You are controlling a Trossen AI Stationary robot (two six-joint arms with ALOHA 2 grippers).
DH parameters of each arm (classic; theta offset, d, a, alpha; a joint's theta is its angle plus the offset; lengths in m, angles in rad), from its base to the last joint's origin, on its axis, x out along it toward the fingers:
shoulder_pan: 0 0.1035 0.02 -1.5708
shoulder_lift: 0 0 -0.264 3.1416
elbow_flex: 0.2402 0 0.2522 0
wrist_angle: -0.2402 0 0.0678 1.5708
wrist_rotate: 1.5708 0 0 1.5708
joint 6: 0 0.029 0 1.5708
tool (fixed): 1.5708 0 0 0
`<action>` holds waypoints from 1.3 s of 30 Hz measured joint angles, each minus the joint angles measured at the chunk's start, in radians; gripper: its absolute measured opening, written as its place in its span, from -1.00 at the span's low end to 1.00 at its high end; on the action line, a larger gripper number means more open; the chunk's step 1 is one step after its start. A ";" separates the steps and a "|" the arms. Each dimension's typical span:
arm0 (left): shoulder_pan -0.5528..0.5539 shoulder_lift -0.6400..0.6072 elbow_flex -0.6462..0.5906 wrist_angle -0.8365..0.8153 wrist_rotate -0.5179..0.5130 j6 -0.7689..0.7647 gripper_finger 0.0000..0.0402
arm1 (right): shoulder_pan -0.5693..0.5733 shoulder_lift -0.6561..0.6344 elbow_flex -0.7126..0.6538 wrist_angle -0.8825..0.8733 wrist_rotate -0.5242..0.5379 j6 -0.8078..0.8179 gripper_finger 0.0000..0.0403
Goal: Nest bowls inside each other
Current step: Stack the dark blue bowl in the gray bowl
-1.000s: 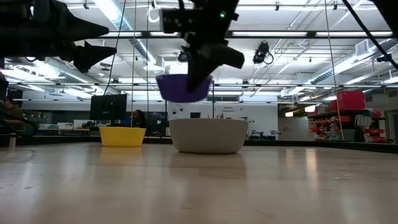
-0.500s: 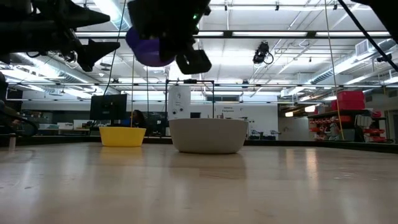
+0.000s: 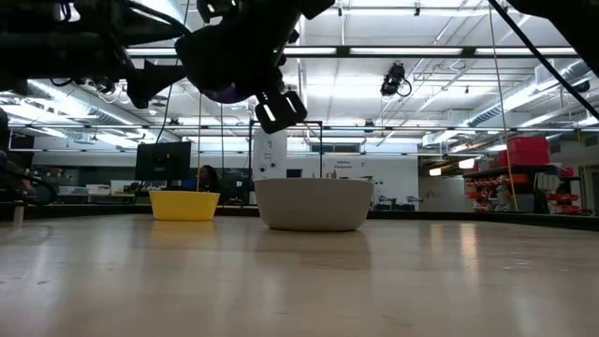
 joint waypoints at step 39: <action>0.003 0.324 0.192 0.005 -0.190 0.152 -0.94 | 0.039 -0.002 -0.010 0.038 0.035 0.014 -1.00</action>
